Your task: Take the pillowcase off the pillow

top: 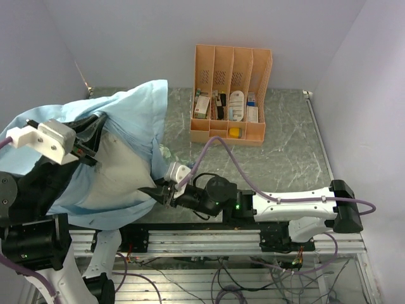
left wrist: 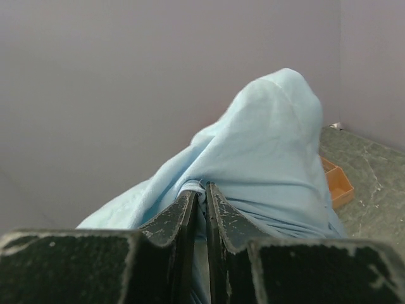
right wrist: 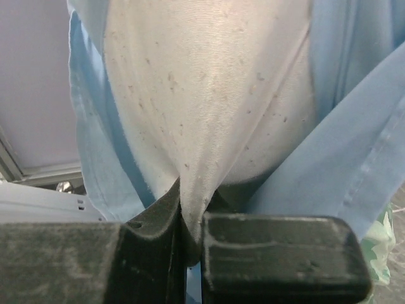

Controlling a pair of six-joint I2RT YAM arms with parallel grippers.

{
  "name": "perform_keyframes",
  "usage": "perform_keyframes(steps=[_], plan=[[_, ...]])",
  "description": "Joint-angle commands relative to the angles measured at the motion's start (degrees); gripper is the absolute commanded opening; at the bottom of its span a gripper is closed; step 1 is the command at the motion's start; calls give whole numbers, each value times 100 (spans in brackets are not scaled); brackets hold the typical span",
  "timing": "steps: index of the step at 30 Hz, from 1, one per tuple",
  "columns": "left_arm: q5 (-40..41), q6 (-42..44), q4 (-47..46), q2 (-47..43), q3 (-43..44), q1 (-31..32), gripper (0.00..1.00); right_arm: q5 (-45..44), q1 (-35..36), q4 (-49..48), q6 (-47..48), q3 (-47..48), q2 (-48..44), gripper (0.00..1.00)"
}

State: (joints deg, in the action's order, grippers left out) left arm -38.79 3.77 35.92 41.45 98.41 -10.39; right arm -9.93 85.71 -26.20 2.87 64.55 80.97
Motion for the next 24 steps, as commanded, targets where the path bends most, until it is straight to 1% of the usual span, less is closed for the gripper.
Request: perform_keyframes(steps=[1,6,10,13,16,18,21,24], plan=[[1589,-19,-353,404,225,-59,22,-275,360,434,201,-451,80,0],[2286,59,-428,307,-148,-59,24,-741,424,334,75,-1047,-8,0],[2300,146,-108,348,-285,-59,30,-1018,421,123,-46,-1413,-249,0],[1918,346,721,650,-156,-55,37,-1199,420,-152,-36,-1583,-489,0],[1463,733,1882,1183,66,-60,39,-1390,433,-319,17,-1612,-646,0],[1188,1007,2635,1463,100,-56,37,-1469,448,-395,53,-1582,-696,0],[750,1287,3231,1665,10,-59,35,-1640,472,-463,122,-1427,-651,0],[-20,1670,3948,1815,49,-64,34,-1978,470,-319,87,-998,-519,0]])
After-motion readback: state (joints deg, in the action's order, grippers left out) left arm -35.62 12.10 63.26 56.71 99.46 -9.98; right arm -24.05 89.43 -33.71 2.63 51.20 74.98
